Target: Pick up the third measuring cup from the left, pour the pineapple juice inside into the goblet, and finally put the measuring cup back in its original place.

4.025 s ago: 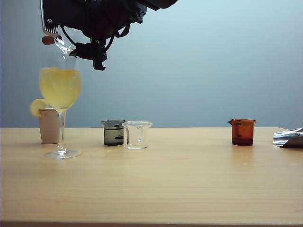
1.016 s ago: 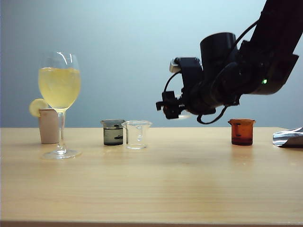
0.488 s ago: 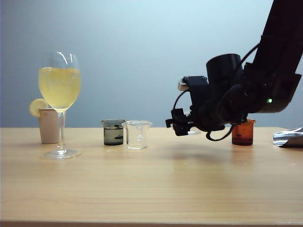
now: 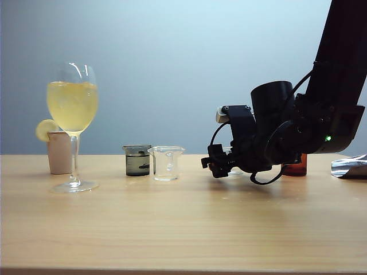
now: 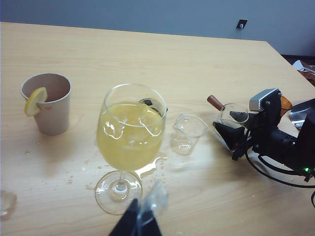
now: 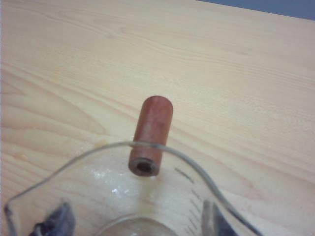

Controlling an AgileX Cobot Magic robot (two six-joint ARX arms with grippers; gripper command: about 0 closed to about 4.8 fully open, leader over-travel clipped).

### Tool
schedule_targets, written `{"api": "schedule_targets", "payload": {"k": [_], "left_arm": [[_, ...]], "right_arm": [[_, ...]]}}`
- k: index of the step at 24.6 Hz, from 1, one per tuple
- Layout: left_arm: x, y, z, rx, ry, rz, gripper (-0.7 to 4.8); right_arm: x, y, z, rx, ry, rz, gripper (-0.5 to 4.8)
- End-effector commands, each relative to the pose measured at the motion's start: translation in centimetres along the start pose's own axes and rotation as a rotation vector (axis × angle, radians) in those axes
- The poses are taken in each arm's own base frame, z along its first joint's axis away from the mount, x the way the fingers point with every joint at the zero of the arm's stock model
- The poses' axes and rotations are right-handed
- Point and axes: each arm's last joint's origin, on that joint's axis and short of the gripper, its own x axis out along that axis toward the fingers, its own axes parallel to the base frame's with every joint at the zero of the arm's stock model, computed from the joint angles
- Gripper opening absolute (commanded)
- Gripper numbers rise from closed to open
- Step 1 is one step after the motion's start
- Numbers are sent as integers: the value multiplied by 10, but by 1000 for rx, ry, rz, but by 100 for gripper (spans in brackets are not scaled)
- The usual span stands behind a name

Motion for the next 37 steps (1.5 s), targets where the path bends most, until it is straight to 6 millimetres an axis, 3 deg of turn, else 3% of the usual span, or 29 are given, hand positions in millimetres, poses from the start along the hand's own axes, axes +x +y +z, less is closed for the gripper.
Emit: {"api": "schedule_targets", "payload": {"k": [1,5,6,9,17,22,31,37], "left_arm": [[-1,-1,2,3,-16,-8,-5],[-1,-1,2,3,-15,-8,-5],[-1,-1,2,3,-15,-8,-5],[-1,-1,2,3,-15,-8,-5],[-1,-1,2,3,-15,-8,-5],[-1,0,1,1,-5,-7,-5],[-1,0,1,1,-3,-7,-5],[-1,0,1,1,-4,-6,-5]], "right_arm": [[0,0,4,4,-37,20,-1],[1,0,4,5,-32,21,2],[1,0,3,5,-27,22,26],[0,0,3,28,-20,23,325],[0,3,-3,84,40,99,345],[0,3,-5,90,56,98,474],[-2,2,1,90,68,99,479],[-13,1,22,91,137,110,479]]}}
